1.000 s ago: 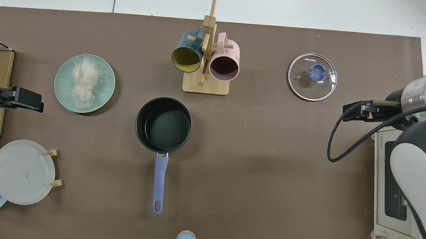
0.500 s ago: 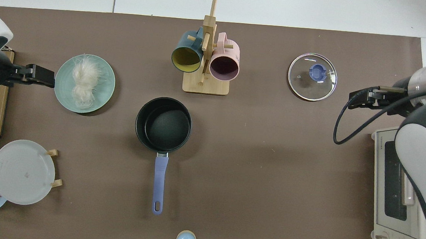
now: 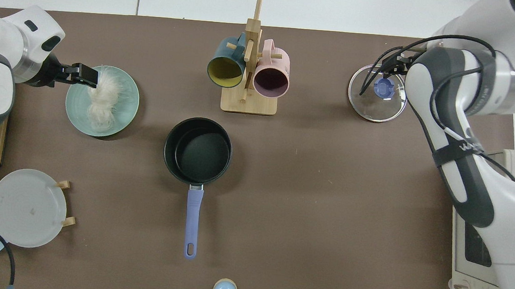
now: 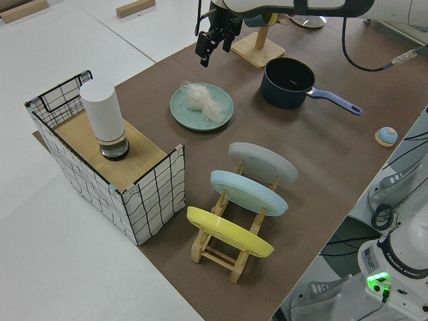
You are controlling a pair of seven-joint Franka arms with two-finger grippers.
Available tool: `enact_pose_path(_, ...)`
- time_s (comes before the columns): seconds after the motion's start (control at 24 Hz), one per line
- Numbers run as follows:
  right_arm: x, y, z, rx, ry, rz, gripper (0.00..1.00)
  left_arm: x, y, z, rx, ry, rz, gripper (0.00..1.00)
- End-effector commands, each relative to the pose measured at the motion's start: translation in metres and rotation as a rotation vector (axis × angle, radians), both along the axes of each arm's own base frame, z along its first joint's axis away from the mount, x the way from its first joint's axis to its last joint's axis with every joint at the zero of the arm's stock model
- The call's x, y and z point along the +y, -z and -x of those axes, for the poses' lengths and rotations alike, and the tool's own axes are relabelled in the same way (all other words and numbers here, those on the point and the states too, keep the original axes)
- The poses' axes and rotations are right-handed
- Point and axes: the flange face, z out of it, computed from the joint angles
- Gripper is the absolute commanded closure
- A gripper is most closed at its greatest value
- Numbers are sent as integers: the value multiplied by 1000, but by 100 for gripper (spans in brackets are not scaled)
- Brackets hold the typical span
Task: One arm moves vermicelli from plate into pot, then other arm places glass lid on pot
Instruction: 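Reach the left gripper to the vermicelli while the right gripper reaches the lid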
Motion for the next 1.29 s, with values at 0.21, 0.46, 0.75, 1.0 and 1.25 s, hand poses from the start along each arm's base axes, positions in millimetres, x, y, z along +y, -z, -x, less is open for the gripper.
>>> enact_pose_path(0.21,13,61,-34,-70,-20,-15,2,0,72,-39,-42,-13,-12,0)
enact_pose_path(0.46,9,89,-26,-8,-10,-24,2,-3,106,-43,-7,-41,-13,0)
enact_pose_path(0.75,3,92,-16,-16,-12,-19,1,-4,131,-45,4,-33,-15,0)
enact_pose_path(1.0,2,91,-15,-15,-20,-11,1,-4,151,-43,5,-32,-11,0)
enact_pose_path(1.25,-3,94,-9,6,-55,-7,1,2,171,-33,40,-45,-2,0)
